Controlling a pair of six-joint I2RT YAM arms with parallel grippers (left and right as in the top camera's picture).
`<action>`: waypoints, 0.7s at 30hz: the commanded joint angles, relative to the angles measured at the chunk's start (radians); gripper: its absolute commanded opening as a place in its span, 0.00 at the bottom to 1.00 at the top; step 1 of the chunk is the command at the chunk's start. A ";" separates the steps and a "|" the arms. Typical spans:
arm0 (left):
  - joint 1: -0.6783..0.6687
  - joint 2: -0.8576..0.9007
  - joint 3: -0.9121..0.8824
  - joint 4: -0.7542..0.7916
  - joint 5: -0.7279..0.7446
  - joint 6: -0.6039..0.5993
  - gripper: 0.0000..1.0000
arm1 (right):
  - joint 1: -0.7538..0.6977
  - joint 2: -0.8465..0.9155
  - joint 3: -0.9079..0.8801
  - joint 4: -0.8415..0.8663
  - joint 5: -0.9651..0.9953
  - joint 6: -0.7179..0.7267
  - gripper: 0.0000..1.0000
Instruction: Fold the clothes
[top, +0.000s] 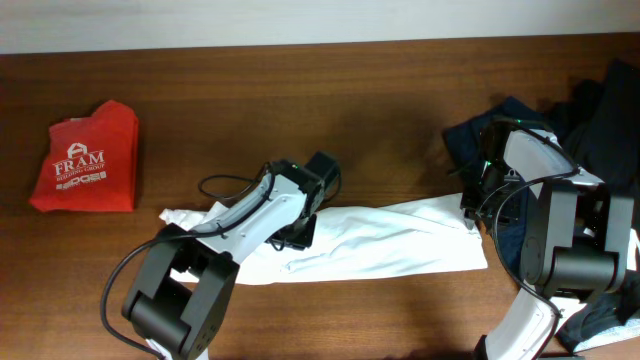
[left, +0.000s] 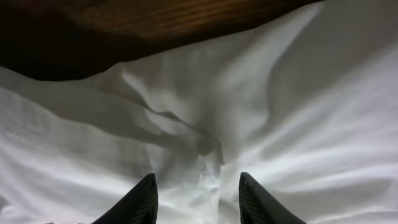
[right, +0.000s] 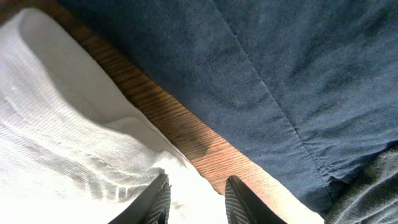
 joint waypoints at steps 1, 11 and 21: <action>0.004 0.009 -0.054 0.020 0.004 -0.017 0.42 | -0.001 -0.011 -0.005 -0.006 0.020 0.008 0.33; -0.006 -0.016 0.088 -0.114 0.124 0.026 0.00 | -0.001 -0.011 -0.005 -0.010 0.020 0.008 0.33; -0.122 -0.042 0.082 -0.220 0.300 0.036 0.01 | -0.001 -0.011 -0.005 -0.007 0.019 0.008 0.34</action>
